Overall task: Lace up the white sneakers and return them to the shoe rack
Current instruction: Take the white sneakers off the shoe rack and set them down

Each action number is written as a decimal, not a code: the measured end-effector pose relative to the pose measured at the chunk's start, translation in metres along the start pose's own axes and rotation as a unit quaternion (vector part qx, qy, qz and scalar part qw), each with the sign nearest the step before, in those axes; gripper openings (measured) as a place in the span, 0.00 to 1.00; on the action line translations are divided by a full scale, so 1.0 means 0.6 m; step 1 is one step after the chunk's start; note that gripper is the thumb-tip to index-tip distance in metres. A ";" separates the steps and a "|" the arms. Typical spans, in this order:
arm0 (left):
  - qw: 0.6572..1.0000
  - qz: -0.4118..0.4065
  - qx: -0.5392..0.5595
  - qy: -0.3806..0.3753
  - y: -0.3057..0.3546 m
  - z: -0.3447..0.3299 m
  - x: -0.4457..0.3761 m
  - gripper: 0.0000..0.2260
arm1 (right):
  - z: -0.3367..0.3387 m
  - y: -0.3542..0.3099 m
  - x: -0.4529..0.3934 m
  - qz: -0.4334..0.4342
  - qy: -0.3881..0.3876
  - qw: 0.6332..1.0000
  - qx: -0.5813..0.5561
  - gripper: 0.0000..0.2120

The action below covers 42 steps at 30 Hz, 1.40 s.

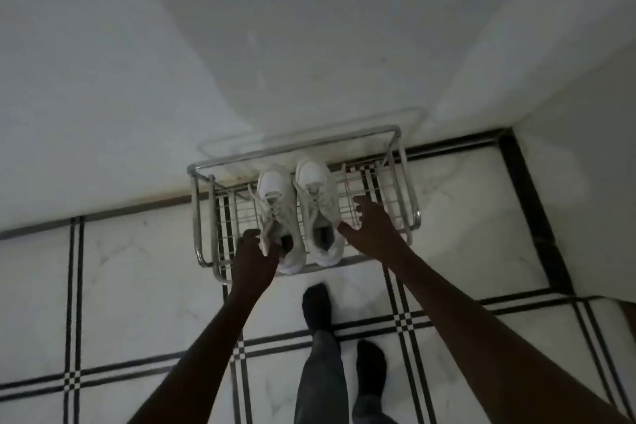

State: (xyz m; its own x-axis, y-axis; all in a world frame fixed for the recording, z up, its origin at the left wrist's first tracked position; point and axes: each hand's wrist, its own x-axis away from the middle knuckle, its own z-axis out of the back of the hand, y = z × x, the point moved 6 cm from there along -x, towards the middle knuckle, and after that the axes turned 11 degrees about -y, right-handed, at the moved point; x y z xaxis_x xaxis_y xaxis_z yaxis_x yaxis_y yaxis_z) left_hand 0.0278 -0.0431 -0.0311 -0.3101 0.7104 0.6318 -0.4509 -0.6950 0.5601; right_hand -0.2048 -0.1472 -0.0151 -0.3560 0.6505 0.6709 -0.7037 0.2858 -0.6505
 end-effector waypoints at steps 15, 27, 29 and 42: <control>0.949 0.121 0.248 -0.155 -0.117 -0.056 -0.117 0.19 | -0.089 0.080 -0.125 -0.118 -0.068 0.989 -0.059 0.35; 0.959 0.027 0.254 -0.120 -0.122 -0.065 -0.013 0.21 | -0.111 0.084 -0.033 -0.014 -0.051 0.987 -0.153 0.27; 0.963 -0.001 0.254 -0.092 -0.134 -0.073 0.042 0.23 | -0.127 0.098 0.014 0.022 -0.032 0.988 -0.152 0.30; 0.950 0.032 0.305 -0.055 -0.385 -0.330 0.292 0.23 | -0.334 0.392 0.202 0.001 -0.045 0.988 -0.148 0.31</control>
State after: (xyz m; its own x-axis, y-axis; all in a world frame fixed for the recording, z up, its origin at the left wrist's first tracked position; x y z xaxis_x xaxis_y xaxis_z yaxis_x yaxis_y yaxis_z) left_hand -0.0884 0.2639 -0.1558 -0.2164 0.6713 0.7089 0.1452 -0.6959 0.7033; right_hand -0.2902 0.1397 -0.1583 -0.4205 0.5898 0.6895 -0.4971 0.4859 -0.7189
